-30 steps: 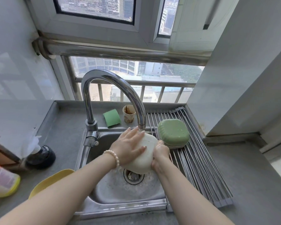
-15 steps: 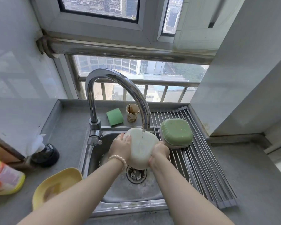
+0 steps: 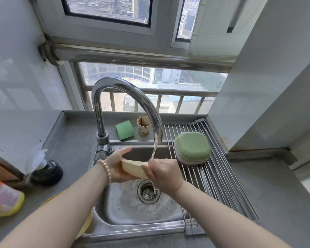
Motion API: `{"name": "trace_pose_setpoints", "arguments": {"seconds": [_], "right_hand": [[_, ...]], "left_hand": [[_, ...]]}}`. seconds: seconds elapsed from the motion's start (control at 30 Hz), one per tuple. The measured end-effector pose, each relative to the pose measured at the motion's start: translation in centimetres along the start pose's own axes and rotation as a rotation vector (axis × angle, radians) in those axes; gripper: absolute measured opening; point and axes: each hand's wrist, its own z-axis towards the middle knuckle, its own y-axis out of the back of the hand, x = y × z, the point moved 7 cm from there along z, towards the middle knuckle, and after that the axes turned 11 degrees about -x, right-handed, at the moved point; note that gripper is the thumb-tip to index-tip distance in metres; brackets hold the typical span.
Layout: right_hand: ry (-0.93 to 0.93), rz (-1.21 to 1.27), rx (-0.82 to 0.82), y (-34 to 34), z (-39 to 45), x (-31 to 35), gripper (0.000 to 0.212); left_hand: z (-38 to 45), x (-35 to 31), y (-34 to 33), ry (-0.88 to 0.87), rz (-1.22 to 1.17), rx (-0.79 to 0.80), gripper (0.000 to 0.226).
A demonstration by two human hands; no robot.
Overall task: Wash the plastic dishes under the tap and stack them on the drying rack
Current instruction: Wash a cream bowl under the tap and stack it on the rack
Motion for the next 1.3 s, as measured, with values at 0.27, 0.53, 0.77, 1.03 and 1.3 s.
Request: {"name": "trace_pose_setpoints", "arguments": {"seconds": [0.27,0.53,0.77,1.03,1.3], "right_hand": [[0.218,0.089,0.335,0.1,-2.9,1.2,0.056],[-0.349,-0.384,1.017,-2.3,-5.0,-3.7,0.074],[-0.477,-0.369,1.110,-7.1,-4.5,-3.2,0.079],[-0.577,0.101,1.030,-9.2,-3.4,0.3,0.078],[-0.643,0.293,0.897,-8.0,-4.2,1.8,0.074]], "left_hand": [[0.9,-1.2,0.3,-0.315,0.098,-0.064,0.062],[0.7,-1.2,1.1,-0.629,-0.006,-0.293,0.054],[1.3,0.4,-0.8,-0.612,-0.199,-0.187,0.047],[0.7,-0.8,-0.5,-0.591,-0.224,-0.131,0.071],[-0.5,-3.3,1.3,-0.705,-0.152,-0.275,0.076]]}}
